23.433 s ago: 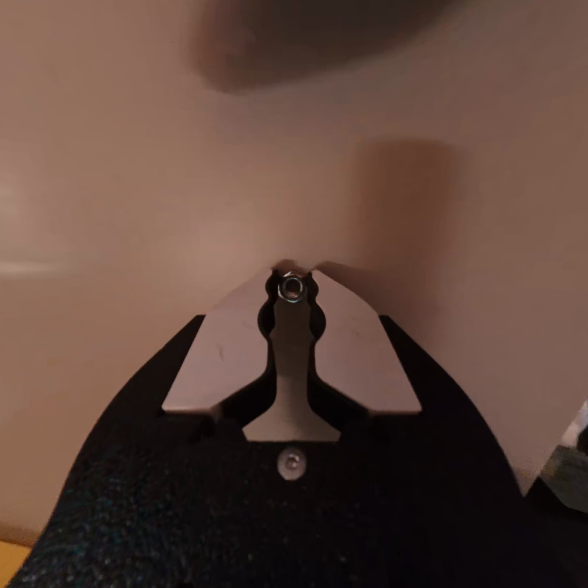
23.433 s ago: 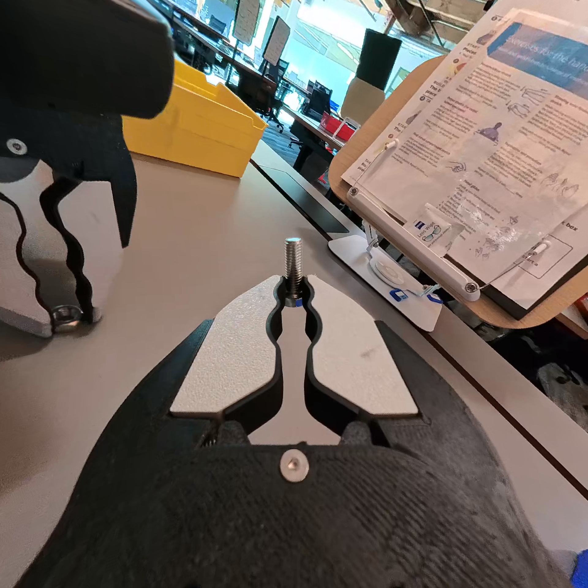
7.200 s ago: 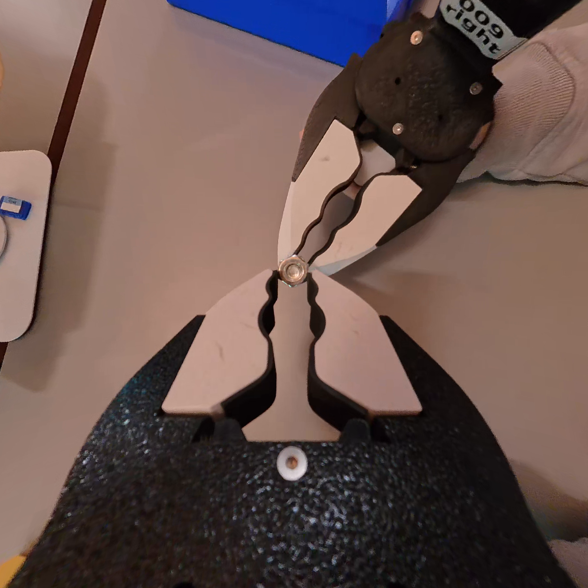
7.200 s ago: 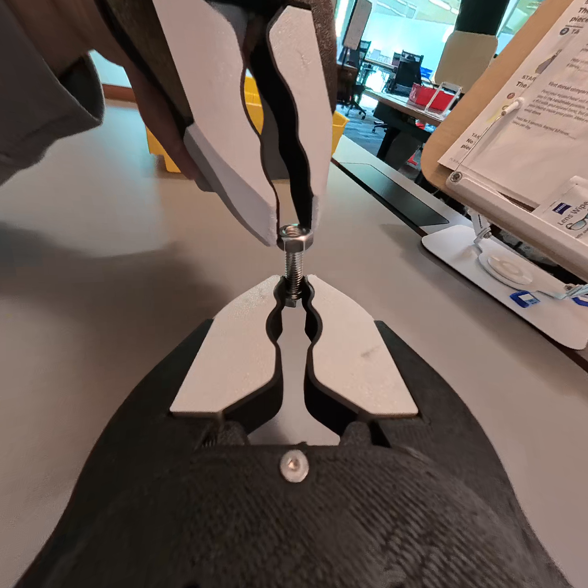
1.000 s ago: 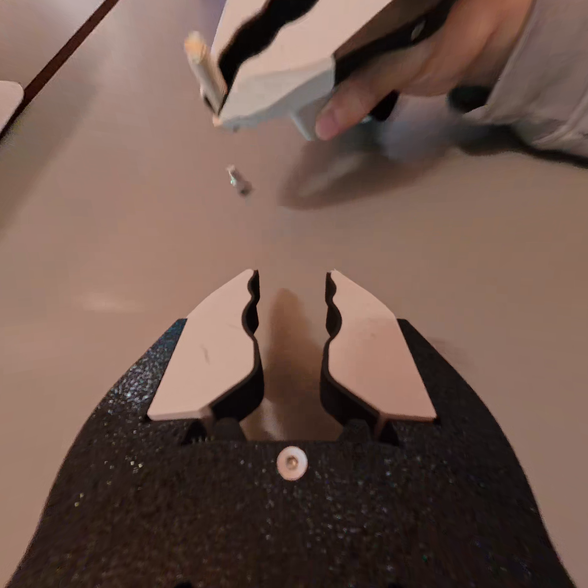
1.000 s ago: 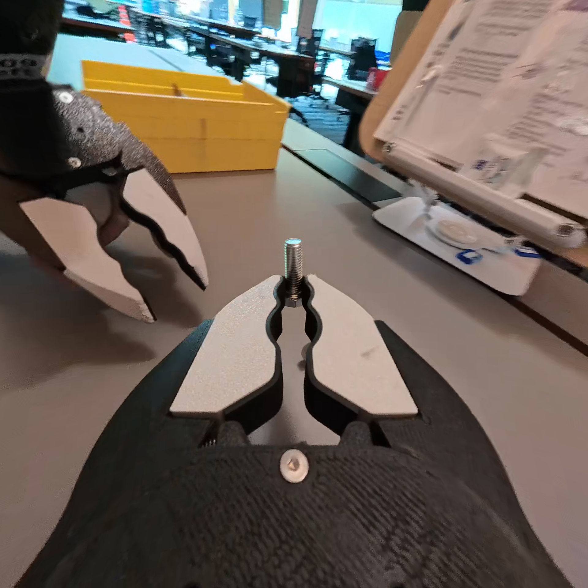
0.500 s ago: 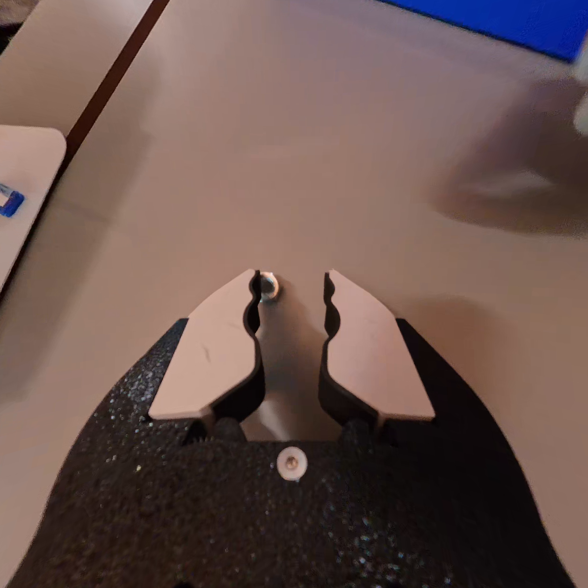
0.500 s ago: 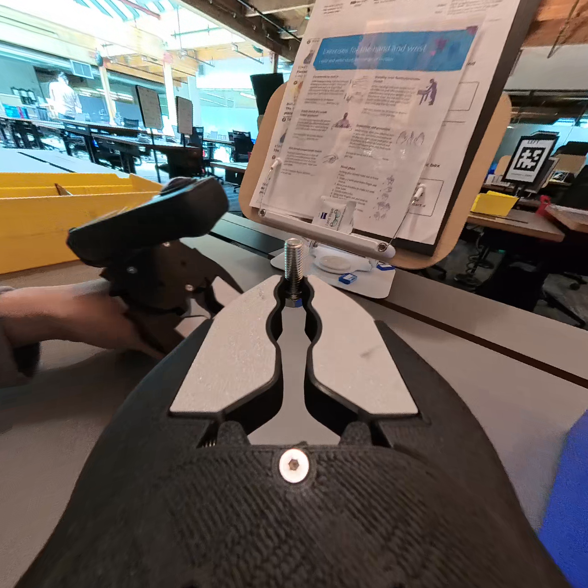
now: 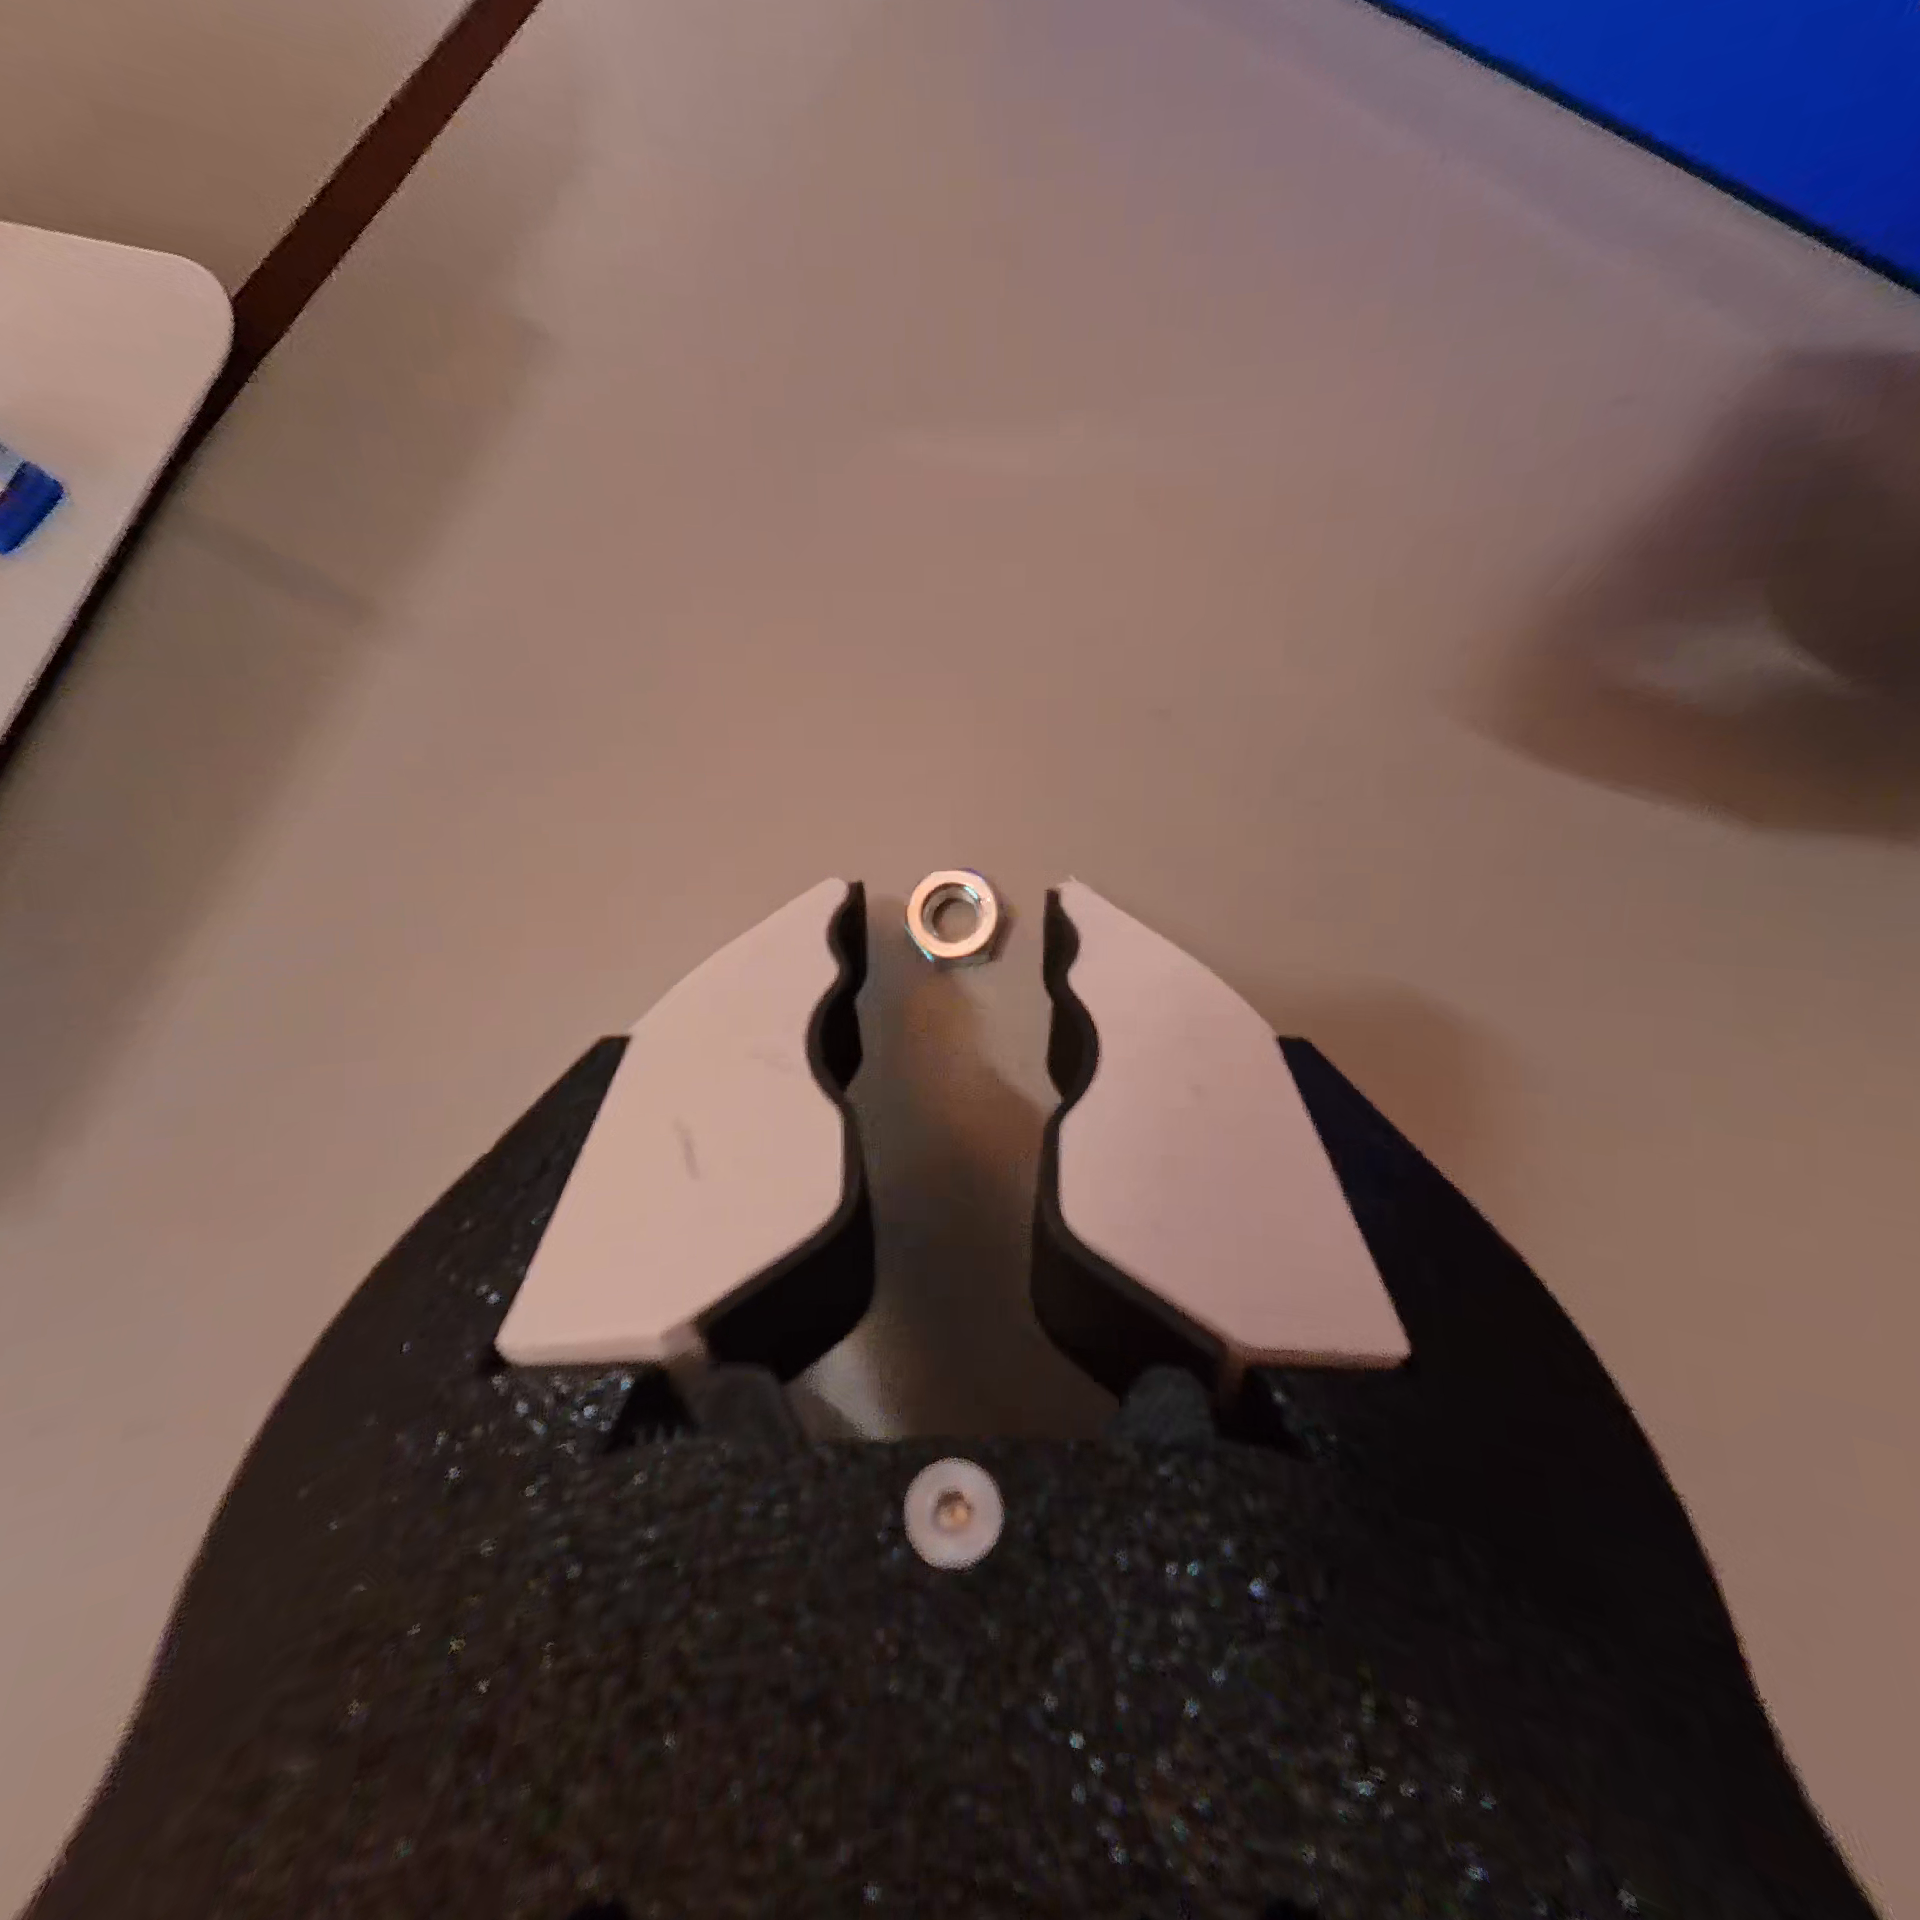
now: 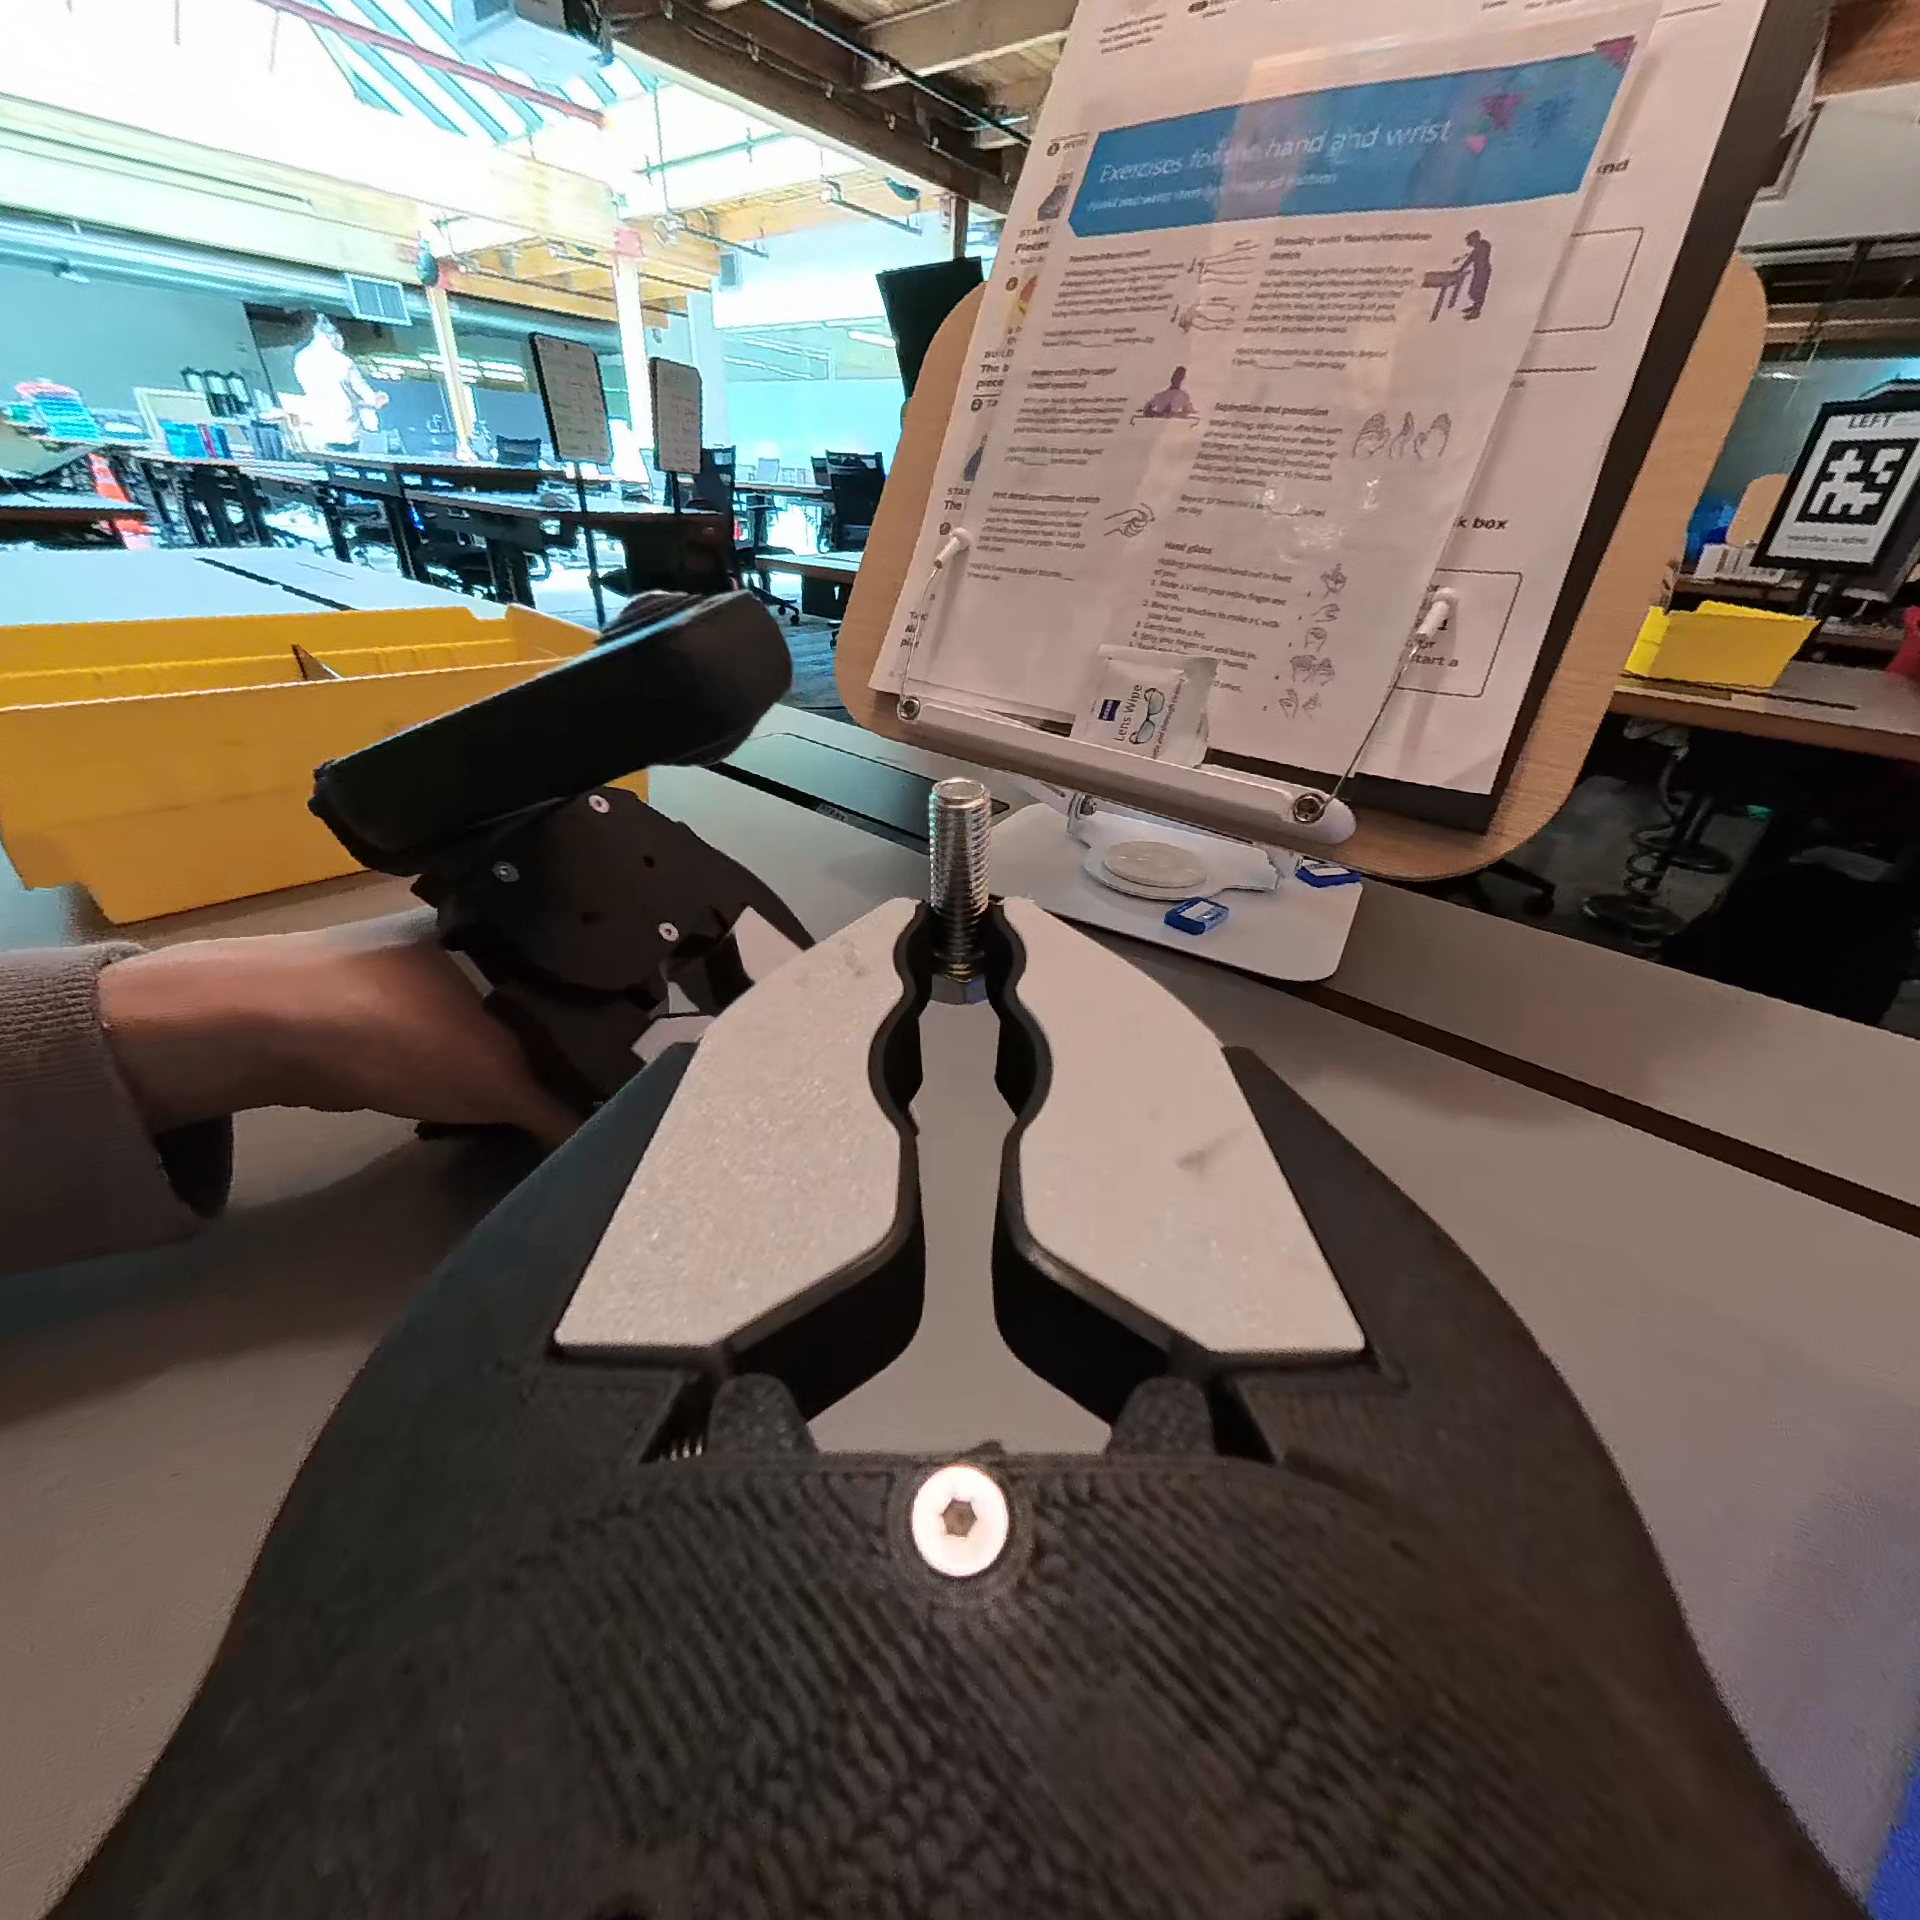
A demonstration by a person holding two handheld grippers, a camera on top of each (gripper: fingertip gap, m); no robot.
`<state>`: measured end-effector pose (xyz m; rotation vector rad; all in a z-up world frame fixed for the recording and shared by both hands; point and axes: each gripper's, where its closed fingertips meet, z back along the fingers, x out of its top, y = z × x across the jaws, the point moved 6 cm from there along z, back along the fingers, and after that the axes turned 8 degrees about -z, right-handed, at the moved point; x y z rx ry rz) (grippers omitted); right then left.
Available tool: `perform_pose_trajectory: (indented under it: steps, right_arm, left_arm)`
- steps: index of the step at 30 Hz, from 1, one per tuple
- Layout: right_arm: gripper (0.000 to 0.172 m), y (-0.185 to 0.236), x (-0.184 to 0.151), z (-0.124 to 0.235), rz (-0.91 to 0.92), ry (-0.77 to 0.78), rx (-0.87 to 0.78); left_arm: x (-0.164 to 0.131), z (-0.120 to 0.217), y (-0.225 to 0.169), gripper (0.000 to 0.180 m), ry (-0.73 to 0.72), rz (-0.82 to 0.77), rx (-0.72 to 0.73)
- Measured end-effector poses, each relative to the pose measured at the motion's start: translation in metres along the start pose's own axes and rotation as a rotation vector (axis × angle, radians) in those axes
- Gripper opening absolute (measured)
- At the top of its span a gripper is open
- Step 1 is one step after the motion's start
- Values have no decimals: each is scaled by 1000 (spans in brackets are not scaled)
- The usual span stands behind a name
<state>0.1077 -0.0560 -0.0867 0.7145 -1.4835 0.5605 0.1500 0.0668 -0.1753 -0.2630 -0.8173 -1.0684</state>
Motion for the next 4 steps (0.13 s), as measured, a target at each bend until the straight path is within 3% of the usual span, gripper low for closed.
perform_pose_trajectory:
  steps: [1,4]
  right_arm:
    - [9,0,0,0,1,-1,2]
    - [9,2,-1,-1,-1,4,14]
  left_arm:
    - [0,1,1,31,-12,0,9]
    - [-4,-2,5,30,22,42,16]
